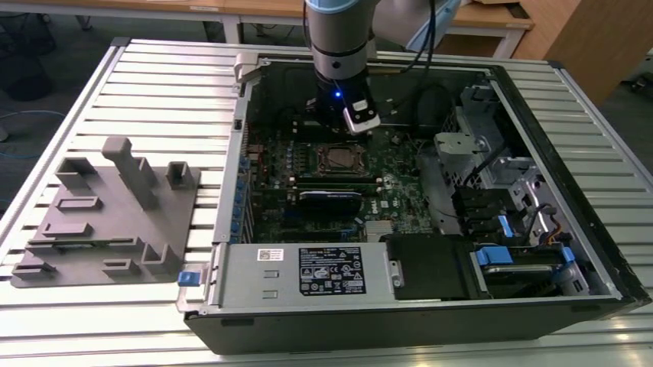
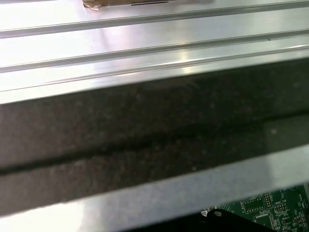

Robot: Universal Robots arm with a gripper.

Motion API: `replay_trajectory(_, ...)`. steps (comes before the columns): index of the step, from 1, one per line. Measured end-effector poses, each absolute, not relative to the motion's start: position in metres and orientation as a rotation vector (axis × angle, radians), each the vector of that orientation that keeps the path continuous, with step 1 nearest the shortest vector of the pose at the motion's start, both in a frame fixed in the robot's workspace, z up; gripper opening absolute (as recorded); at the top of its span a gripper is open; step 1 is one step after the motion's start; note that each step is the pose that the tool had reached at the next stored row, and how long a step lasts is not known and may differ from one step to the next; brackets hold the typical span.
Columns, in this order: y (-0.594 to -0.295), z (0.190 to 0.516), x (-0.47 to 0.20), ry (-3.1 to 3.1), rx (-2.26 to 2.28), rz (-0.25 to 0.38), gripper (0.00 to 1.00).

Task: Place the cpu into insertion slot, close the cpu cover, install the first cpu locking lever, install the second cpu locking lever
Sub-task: 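Install the first cpu locking lever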

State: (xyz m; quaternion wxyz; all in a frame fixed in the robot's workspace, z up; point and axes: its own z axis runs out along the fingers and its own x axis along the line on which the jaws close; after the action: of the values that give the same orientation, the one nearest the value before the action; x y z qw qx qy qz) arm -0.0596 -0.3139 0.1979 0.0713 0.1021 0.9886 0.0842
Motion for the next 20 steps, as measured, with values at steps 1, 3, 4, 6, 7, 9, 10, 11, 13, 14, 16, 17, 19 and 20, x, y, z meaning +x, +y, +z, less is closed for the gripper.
replay_trajectory(1,-0.3138,0.1979,-0.0596,2.972,0.307,0.253,0.11)
replay_trajectory(3,-0.3139,0.1977,-0.0596,2.972,0.307,0.254,0.11)
replay_trajectory(4,-0.3139,0.1977,-0.0597,2.972,0.307,0.253,0.11)
replay_trajectory(6,-0.3139,0.1976,-0.0597,2.971,0.307,0.253,0.11)
replay_trajectory(7,-0.3139,0.1976,-0.0596,2.971,0.307,0.253,0.11)
replay_trajectory(9,-0.3139,0.1975,-0.0596,2.971,0.307,0.253,0.11)
replay_trajectory(10,-0.3139,0.1975,-0.0594,2.971,0.307,0.253,0.11)
replay_trajectory(11,-0.3139,0.1974,-0.0592,2.971,0.307,0.254,0.11)
replay_trajectory(13,-0.3139,0.1974,-0.0585,2.971,0.307,0.254,0.11)
replay_trajectory(14,-0.3139,0.1974,-0.0581,2.971,0.307,0.254,0.11)
replay_trajectory(16,-0.3139,0.1974,-0.0572,2.971,0.307,0.254,0.11)
replay_trajectory(17,-0.3139,0.1974,-0.0570,2.971,0.307,0.254,0.11)
replay_trajectory(19,-0.3139,0.1973,-0.0567,2.971,0.307,0.254,0.11)
replay_trajectory(20,-0.3139,0.1973,-0.0566,2.971,0.307,0.253,0.11)
